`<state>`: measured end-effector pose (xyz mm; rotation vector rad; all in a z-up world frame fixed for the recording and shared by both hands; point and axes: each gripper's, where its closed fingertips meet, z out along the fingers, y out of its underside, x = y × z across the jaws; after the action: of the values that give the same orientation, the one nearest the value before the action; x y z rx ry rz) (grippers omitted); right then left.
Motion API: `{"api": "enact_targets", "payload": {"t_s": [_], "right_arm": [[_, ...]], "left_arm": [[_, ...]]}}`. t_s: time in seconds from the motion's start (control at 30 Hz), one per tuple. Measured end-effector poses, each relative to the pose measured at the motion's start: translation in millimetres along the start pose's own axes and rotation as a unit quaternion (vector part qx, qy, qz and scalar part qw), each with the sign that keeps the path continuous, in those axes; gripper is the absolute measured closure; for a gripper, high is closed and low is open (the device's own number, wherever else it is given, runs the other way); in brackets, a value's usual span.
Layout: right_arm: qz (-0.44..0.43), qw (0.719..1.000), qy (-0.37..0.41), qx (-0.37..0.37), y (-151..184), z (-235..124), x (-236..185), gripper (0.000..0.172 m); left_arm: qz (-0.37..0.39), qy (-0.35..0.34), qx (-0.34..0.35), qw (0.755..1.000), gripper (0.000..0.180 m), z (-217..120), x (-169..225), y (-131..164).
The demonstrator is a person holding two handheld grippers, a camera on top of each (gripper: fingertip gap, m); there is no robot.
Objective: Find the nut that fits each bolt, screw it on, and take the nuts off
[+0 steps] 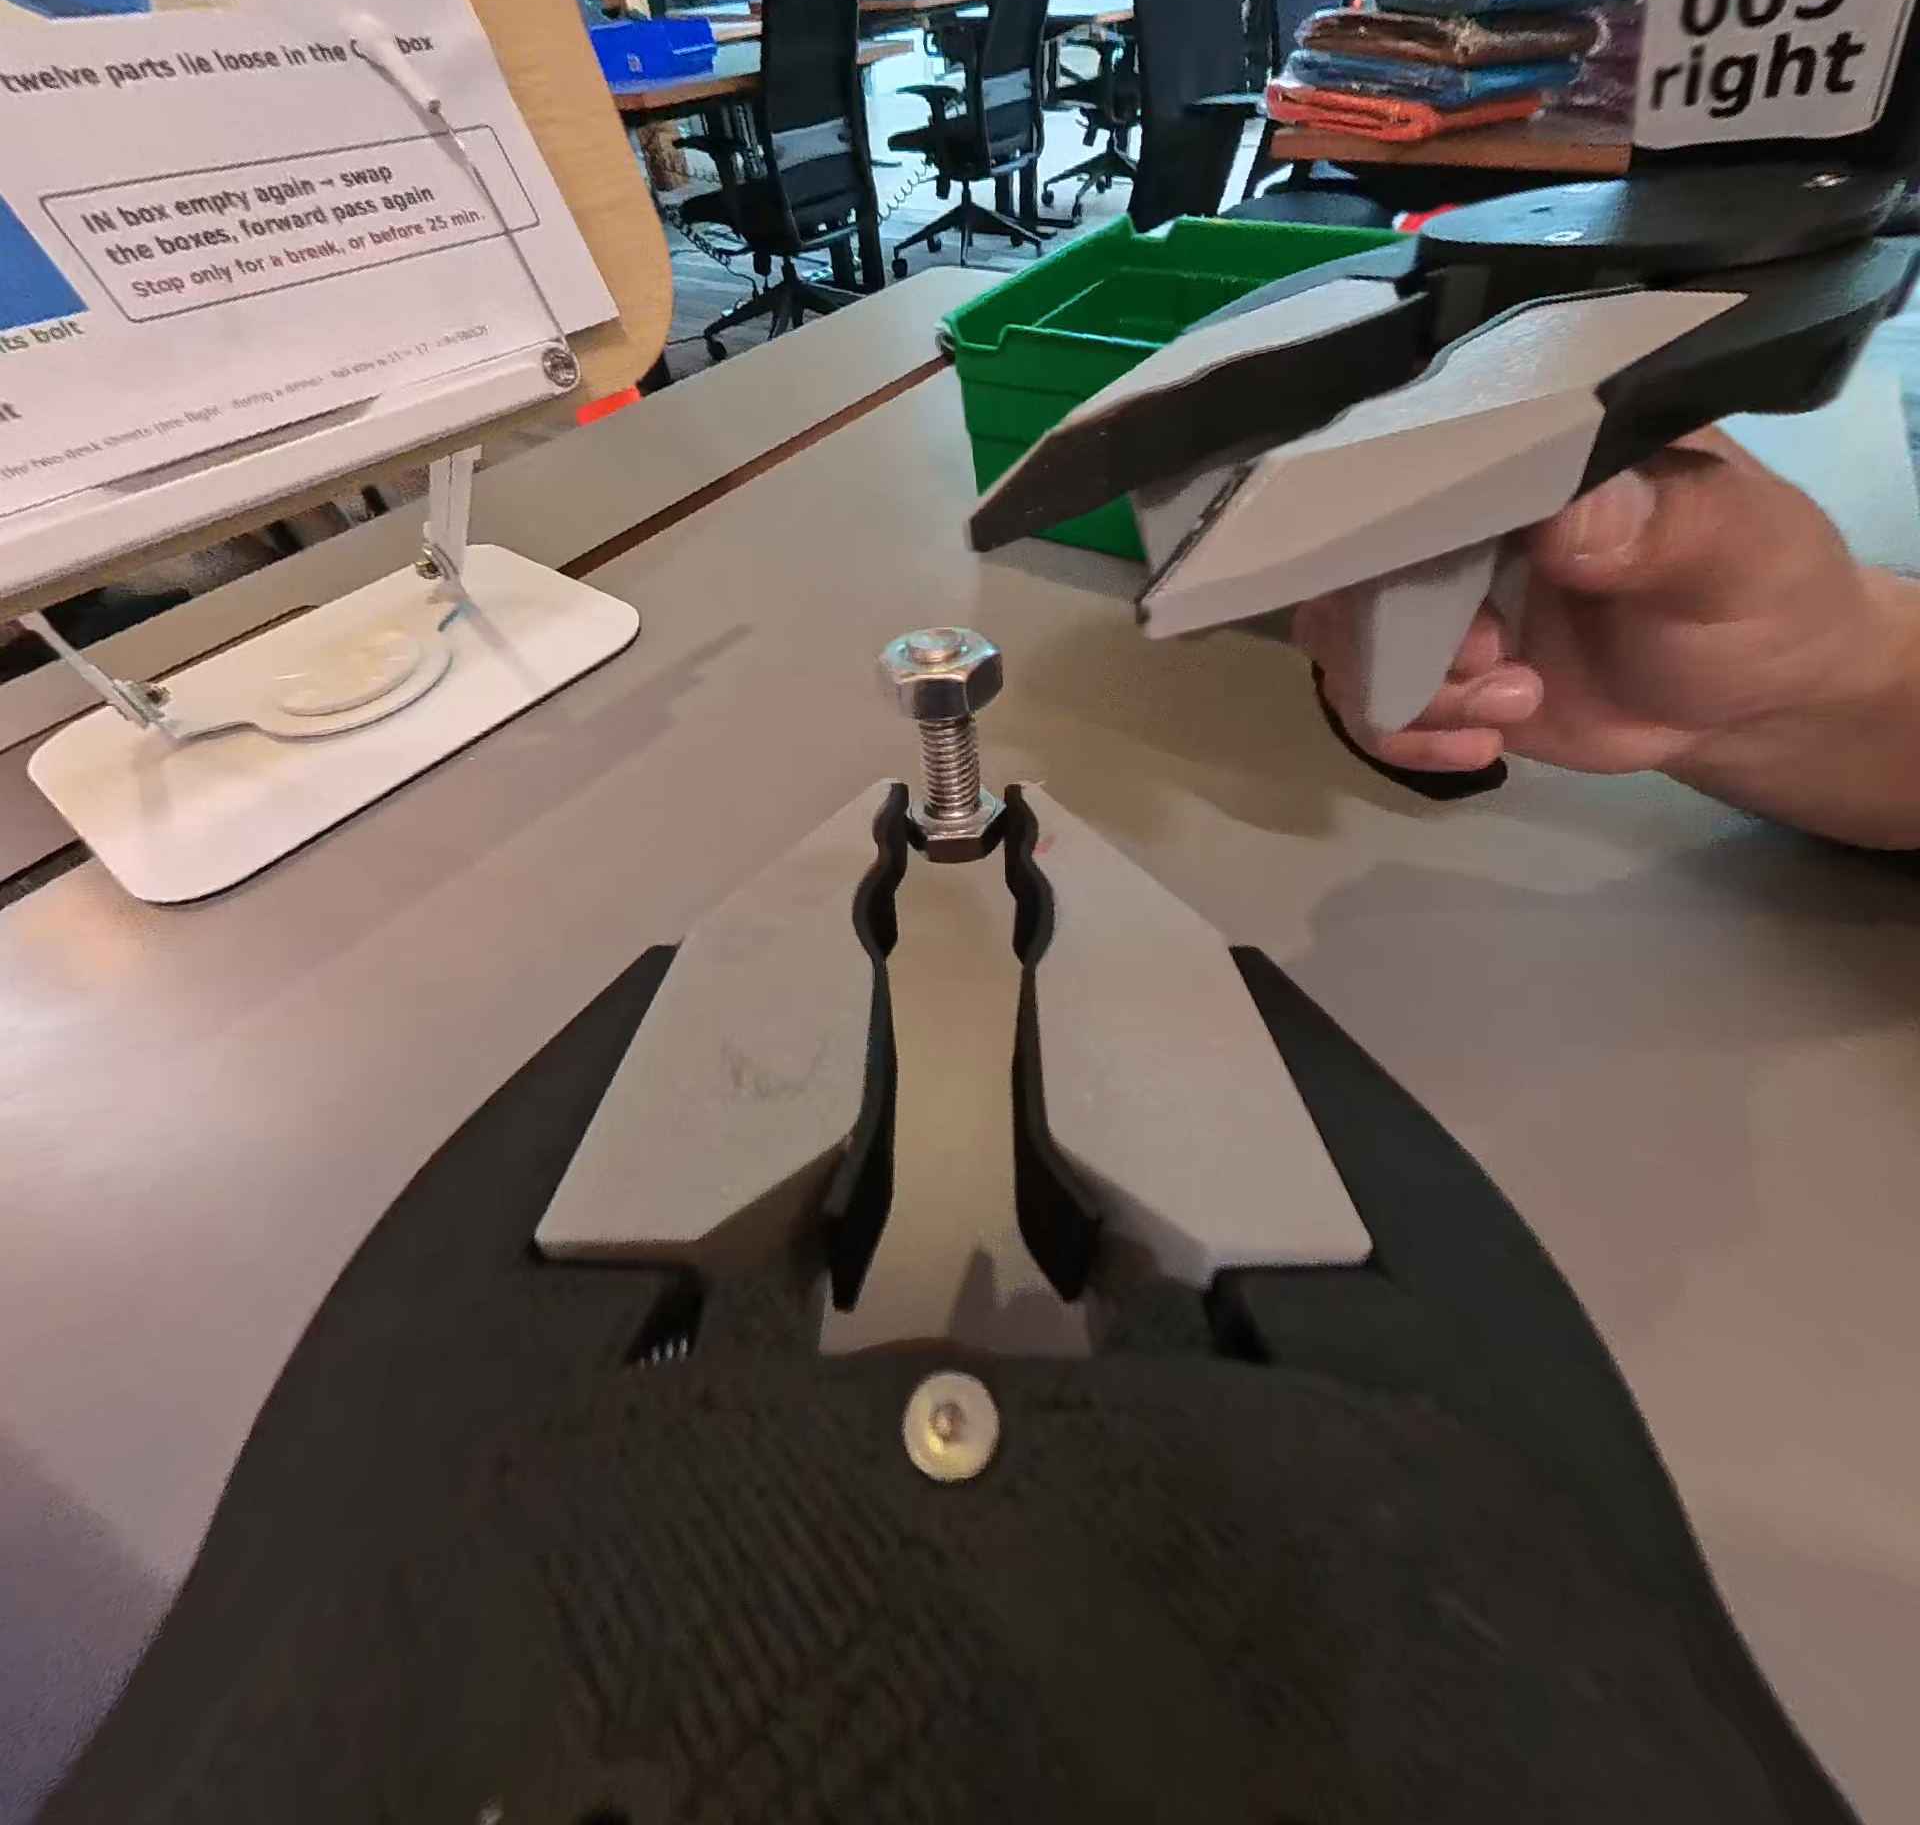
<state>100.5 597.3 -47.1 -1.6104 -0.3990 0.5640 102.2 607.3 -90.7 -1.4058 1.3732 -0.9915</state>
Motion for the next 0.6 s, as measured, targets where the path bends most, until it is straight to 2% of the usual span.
{"api": "enact_targets", "payload": {"t_s": [0.1,0.2,0.33,0.47,0.6], "right_arm": [[0.015,0.999,-0.032,-0.012,7,8,-12,0.134],[0.021,0.998,-0.058,-0.005,8,18,-27,0.125],[0.014,0.999,-0.043,-0.015,7,9,-16,0.127],[0.006,0.999,-0.032,-0.005,3,-1,-7,0.136],[0.02,0.998,-0.053,-0.022,10,12,-21,0.133]], "left_arm": [[0.003,0.018,-0.005,1.0,0.165,6,13,1],[0.02,0.04,-0.009,0.999,0.164,13,34,1],[0.046,0.01,-0.011,0.999,0.164,9,25,0],[0.033,0.001,-0.002,0.999,0.164,3,15,-3],[0.03,0.023,-0.008,0.999,0.164,9,26,-1]]}}
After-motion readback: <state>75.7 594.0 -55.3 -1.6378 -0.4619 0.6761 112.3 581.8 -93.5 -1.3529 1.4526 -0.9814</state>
